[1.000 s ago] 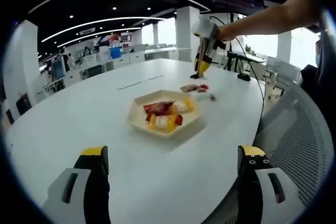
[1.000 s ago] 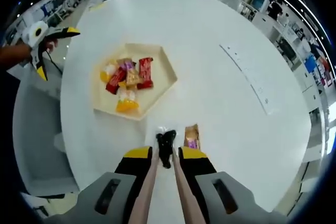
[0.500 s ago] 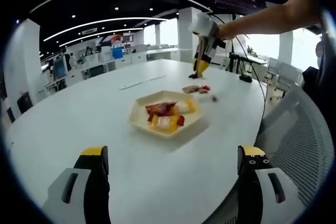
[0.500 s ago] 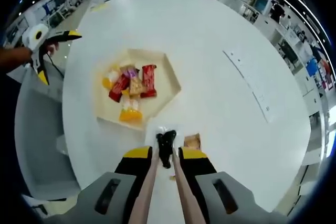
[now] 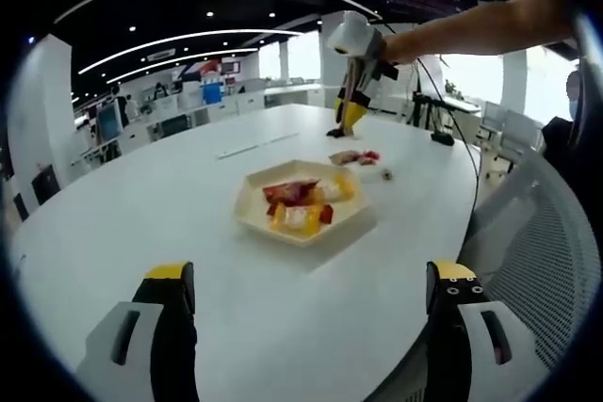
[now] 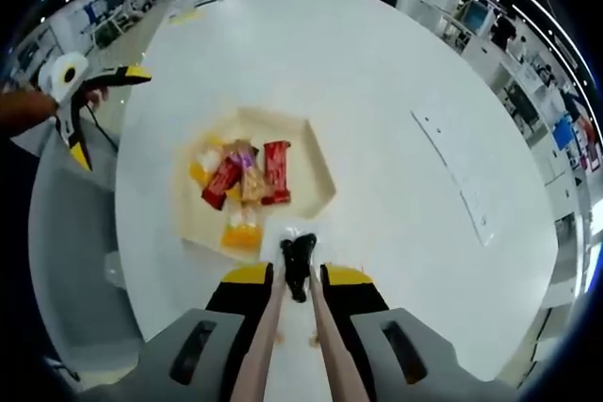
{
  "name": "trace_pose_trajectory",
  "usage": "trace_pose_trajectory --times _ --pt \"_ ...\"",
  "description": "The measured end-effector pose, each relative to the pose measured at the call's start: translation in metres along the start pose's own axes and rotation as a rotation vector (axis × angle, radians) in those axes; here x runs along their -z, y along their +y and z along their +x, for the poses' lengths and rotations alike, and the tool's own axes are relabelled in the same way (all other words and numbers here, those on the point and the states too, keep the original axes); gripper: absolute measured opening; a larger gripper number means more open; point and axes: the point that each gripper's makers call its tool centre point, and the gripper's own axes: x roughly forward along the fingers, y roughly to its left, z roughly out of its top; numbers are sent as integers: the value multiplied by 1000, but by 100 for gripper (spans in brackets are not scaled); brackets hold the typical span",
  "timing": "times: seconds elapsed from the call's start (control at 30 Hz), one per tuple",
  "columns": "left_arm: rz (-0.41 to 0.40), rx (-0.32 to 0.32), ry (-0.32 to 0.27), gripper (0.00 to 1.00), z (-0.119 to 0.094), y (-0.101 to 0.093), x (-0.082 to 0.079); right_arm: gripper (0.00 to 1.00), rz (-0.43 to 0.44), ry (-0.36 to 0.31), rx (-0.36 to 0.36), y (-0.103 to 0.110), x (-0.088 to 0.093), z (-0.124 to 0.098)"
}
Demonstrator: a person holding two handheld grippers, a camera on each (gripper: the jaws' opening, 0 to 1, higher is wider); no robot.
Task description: Place the target food into the container with the food tongs after gripping and lifting it, then release it inside without dropping or visibly crushing the food.
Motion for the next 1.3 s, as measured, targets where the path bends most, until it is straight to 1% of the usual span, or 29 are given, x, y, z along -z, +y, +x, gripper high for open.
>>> trace_pose_trajectory --times 0.37,0.5,0.63,1.13,1.3 --pt "-3 -7 -10 99 -1 2 -2 19 -25 -6 -5 2 -19 6" --pt "-4 -8 -14 99 -1 2 -2 19 -35 -9 -10 6 -27 9" --pt "-3 -9 -15 99 -1 2 -3 19 -48 -14 -15 7 -37 14" --pt "5 -23 -17 99 -2 4 -4 19 -123 -20 -32 13 -70 26" --pt "6 -23 -18 99 -2 4 -4 19 -127 -25 -34 13 -76 29"
